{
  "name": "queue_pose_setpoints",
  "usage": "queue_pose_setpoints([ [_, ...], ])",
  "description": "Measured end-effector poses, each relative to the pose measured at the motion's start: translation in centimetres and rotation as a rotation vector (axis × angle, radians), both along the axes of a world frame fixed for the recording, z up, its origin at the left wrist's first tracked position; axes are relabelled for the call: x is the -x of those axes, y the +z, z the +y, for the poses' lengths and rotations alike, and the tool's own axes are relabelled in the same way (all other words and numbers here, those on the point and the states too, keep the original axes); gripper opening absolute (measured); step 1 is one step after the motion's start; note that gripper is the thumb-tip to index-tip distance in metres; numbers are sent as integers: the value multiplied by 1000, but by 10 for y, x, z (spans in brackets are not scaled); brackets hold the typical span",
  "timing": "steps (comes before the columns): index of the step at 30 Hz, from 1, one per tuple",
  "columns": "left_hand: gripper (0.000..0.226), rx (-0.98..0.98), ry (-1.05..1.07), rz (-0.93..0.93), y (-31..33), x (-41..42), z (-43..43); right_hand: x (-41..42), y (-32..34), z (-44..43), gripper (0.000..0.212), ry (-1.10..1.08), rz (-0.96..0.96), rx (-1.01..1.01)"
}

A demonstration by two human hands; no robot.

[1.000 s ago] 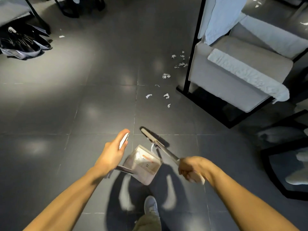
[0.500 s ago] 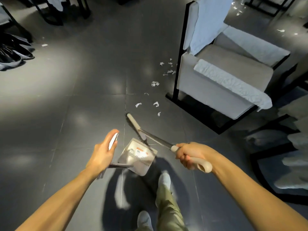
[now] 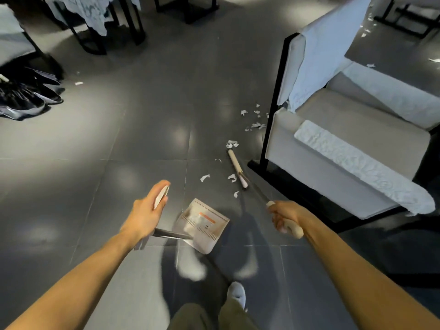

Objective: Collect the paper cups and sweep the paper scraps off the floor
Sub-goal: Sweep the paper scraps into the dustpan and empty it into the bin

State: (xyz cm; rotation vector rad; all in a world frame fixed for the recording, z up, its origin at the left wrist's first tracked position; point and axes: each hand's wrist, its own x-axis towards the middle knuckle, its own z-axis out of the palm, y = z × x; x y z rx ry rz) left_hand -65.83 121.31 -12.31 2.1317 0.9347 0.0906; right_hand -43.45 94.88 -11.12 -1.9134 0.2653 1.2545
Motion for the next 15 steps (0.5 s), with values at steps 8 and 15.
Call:
queue_pose_setpoints([
  [8, 36, 110, -54, 5, -13, -68, 60, -37, -22, 42, 18, -34, 70, 95],
  [15, 35, 62, -107, -159, -22, -113, 89, 16, -11, 90, 17, 72, 182, 169],
])
